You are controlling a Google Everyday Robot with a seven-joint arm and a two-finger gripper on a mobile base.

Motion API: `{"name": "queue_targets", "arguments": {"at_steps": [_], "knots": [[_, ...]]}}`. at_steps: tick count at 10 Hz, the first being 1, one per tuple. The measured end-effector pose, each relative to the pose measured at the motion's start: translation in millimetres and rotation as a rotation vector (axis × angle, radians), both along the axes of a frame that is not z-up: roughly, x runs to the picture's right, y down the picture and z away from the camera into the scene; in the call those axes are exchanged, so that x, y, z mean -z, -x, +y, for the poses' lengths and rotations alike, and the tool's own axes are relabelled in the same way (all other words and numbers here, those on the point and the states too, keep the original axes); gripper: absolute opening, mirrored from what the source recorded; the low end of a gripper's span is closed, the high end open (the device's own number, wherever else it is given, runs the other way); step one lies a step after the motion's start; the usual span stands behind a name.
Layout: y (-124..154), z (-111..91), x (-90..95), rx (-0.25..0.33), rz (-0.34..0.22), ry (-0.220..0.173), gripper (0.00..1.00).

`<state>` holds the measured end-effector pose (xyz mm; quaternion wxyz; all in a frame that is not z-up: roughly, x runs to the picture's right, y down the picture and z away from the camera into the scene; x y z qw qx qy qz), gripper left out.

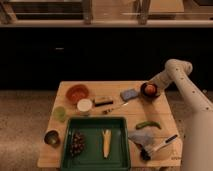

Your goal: Place apple in table surface

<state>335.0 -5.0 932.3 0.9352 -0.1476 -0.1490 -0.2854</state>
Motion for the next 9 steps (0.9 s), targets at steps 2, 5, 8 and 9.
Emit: {"name": "queue_targets", "arguments": {"at_steps": [2, 5, 8, 9], "knots": [[-1, 1, -3.4, 0.0, 0.004, 0.009, 0.6], [1, 0, -7.7, 0.003, 0.006, 0.018, 0.6], [0, -1, -10.6, 0.006, 0.007, 0.024, 0.61], [-1, -1, -11.6, 0.005, 0.008, 0.027, 0.65]]}}
